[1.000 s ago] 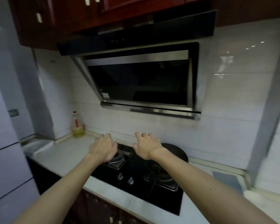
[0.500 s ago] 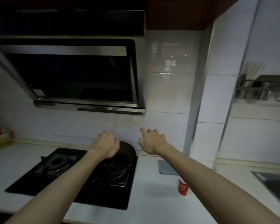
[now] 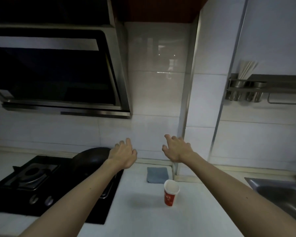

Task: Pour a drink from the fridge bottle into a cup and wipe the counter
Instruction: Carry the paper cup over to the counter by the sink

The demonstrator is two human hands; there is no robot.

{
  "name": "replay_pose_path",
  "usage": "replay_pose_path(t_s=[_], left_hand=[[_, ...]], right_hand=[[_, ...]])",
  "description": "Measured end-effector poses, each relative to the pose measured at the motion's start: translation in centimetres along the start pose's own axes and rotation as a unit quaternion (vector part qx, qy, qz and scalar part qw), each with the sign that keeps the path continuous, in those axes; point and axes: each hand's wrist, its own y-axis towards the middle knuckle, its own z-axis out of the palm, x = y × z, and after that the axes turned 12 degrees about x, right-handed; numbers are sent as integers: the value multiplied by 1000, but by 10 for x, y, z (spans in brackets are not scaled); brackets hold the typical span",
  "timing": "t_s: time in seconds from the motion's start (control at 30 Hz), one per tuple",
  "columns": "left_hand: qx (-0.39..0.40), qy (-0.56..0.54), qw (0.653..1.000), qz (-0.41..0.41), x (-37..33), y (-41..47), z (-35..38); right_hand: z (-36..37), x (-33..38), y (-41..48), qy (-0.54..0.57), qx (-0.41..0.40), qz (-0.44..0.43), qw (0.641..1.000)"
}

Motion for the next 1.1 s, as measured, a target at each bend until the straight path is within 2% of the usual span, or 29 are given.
replay_pose_path(t_s=[0.23, 0.5, 0.83, 1.1], left_hand=[[50, -1, 999, -14, -35, 23, 55], [103, 4, 994, -22, -55, 58, 123], [142, -16, 990, -9, -50, 135, 201], [204, -13, 979, 11, -43, 174, 243]], right_hand=[[41, -61, 17, 73, 30, -12, 997], [109, -105, 52, 129, 85, 24, 988], [178, -146, 114, 131, 141, 49, 980], [226, -161, 139, 215, 180, 32, 959]])
